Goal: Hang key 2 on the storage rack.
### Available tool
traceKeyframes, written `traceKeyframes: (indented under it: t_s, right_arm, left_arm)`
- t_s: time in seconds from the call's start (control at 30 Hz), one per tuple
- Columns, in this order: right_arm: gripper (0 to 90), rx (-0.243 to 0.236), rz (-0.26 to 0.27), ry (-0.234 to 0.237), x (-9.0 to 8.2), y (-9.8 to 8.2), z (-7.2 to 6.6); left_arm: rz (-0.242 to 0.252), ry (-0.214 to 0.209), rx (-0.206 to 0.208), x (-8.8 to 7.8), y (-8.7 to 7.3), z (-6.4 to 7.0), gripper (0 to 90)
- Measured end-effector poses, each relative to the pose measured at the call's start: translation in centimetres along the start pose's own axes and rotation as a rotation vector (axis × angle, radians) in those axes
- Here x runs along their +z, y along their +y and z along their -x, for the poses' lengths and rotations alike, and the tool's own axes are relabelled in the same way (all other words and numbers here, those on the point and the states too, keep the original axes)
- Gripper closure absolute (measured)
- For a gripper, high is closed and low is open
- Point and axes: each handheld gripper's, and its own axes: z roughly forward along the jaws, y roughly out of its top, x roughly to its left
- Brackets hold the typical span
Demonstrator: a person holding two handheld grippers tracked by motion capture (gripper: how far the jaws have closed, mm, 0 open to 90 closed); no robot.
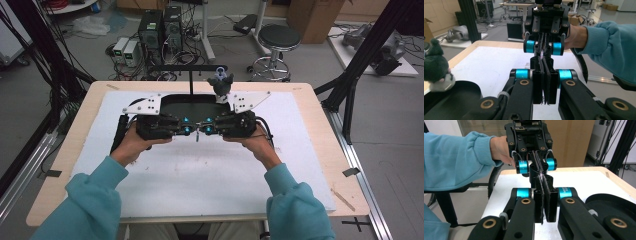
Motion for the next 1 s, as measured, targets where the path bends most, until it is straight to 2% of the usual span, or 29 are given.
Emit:
traceKeyframes:
  t_s: [0.17, 0.2, 0.23, 0.27, 0.3, 0.33, 0.4, 0.43, 0.47, 0.5, 0.57, 0.7, 0.93, 1.0]
  right_arm:
    - [87.4, -0.003, 0.006, 0.003, 0.0, 0.0, 0.0]
    - [85.9, -0.005, 0.006, 0.004, -0.1, 0.0, 0.0]
    - [80.7, -0.003, 0.014, 0.007, -0.1, -0.1, 0.0]
    - [69.4, -0.004, 0.028, 0.019, -0.1, -0.1, 0.1]
    - [54.4, -0.007, 0.045, 0.026, 0.0, -0.1, 0.1]
    - [41.0, 0.003, 0.037, -0.015, 0.0, -0.1, -0.2]
    - [17.2, -0.028, -0.009, -0.100, 0.2, -0.2, -0.5]
    - [7.2, -0.021, -0.032, -0.118, 0.4, -0.3, -0.6]
    - [0.6, -0.023, -0.045, -0.115, 0.4, -0.4, -0.7]
    - [0.6, -0.022, -0.048, -0.120, 0.4, -0.5, -0.7]
    - [0.6, -0.020, -0.022, -0.136, 0.2, -0.6, -0.9]
    - [0.6, -0.016, -0.006, -0.198, -0.8, -0.8, -1.2]
    - [0.6, 0.010, 0.031, -0.347, -3.9, -2.1, -2.4]
    - [0.6, 0.016, 0.063, -0.401, -4.8, -2.9, -3.0]
  left_arm:
    - [-0.002, 0.001, 0.002, 0.0, 0.1, 0.2, 87.9]
    - [-0.004, 0.002, 0.006, 0.1, 0.1, 0.2, 88.0]
    - [-0.011, 0.006, 0.011, 0.1, 0.1, 0.3, 88.1]
    - [-0.017, 0.011, 0.011, 0.1, 0.1, 0.3, 88.1]
    - [-0.011, 0.014, 0.006, 0.1, 0.1, 0.3, 88.1]
    - [-0.011, 0.018, 0.006, 0.1, 0.1, 0.2, 88.1]
    - [-0.010, 0.025, 0.008, 0.0, 0.2, 0.2, 88.2]
    - [-0.009, 0.029, 0.007, 0.0, 0.2, 0.2, 88.1]
    - [-0.007, 0.030, 0.009, -0.1, 0.2, 0.1, 88.1]
    - [-0.008, 0.033, 0.008, -0.1, 0.2, 0.1, 88.1]
    - [-0.012, 0.041, 0.008, -0.3, 0.3, 0.0, 88.1]
    - [-0.027, 0.057, 0.004, -0.6, 0.4, -0.4, 88.2]
    - [-0.059, 0.108, -0.019, -1.3, 1.2, -2.1, 88.1]
    - [-0.080, 0.124, -0.012, -1.5, 1.6, -2.7, 88.1]
